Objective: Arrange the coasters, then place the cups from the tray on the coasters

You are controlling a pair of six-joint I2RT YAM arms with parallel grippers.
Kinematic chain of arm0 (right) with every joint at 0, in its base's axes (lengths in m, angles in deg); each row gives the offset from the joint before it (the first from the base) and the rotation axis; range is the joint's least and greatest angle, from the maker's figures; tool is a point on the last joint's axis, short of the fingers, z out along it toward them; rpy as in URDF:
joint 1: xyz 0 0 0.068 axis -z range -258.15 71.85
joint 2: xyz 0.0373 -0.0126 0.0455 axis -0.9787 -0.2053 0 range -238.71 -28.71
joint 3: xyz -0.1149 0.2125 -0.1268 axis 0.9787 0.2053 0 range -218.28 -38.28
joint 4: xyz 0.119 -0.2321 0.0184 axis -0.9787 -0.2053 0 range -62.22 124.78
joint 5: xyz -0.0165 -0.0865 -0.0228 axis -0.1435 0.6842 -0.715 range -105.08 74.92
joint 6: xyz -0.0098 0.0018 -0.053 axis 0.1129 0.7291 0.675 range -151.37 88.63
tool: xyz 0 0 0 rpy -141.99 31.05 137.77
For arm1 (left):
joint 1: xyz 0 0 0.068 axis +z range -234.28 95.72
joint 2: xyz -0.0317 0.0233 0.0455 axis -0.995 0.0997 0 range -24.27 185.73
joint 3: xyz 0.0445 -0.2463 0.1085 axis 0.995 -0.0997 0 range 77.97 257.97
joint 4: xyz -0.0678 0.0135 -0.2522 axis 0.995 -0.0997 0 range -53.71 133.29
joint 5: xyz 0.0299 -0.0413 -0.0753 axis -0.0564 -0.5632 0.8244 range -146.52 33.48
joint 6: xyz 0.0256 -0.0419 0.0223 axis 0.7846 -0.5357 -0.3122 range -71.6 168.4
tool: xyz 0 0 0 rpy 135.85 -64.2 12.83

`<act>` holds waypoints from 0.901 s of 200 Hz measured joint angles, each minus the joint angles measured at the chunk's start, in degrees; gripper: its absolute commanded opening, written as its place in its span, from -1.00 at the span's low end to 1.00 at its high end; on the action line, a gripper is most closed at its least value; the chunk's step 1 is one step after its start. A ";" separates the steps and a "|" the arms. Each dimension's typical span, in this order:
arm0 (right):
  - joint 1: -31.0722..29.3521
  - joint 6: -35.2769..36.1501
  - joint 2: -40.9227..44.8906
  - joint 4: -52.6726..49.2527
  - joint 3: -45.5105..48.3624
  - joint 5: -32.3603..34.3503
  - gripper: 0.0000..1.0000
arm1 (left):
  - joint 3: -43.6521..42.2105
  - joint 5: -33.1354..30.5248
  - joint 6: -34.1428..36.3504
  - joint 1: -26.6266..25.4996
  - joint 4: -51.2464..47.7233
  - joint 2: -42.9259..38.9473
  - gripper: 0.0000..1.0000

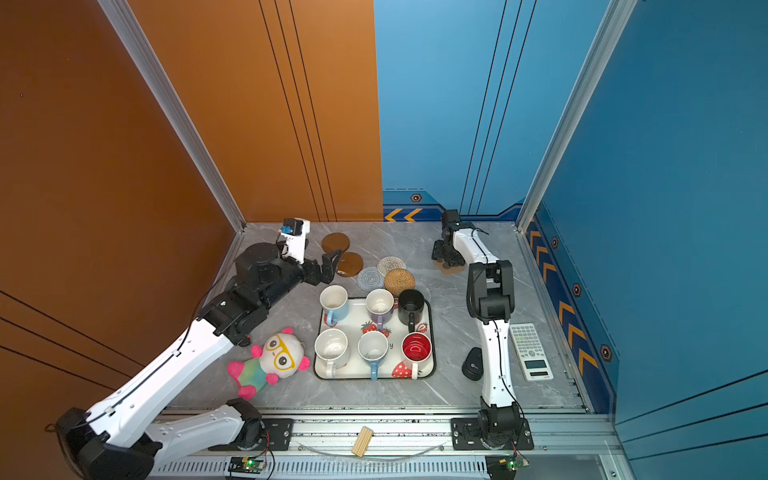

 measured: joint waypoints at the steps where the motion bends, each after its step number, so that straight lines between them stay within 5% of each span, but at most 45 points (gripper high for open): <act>1: 0.00 -0.02 0.11 -0.02 0.07 -0.04 0.49 | 0.39 -0.13 0.07 0.00 -0.15 0.46 0.99; 56: -0.20 -2.34 10.19 1.90 3.45 -3.63 0.59 | 25.16 -4.37 3.69 1.18 -9.49 23.69 0.97; 131: -2.99 -5.03 30.05 16.44 22.43 -11.06 0.62 | 80.08 -7.93 4.04 8.39 -34.69 69.68 0.96; 180: -3.02 -9.05 34.10 23.47 34.69 -15.91 0.63 | 90.23 -3.19 -2.03 13.42 -37.24 82.07 0.95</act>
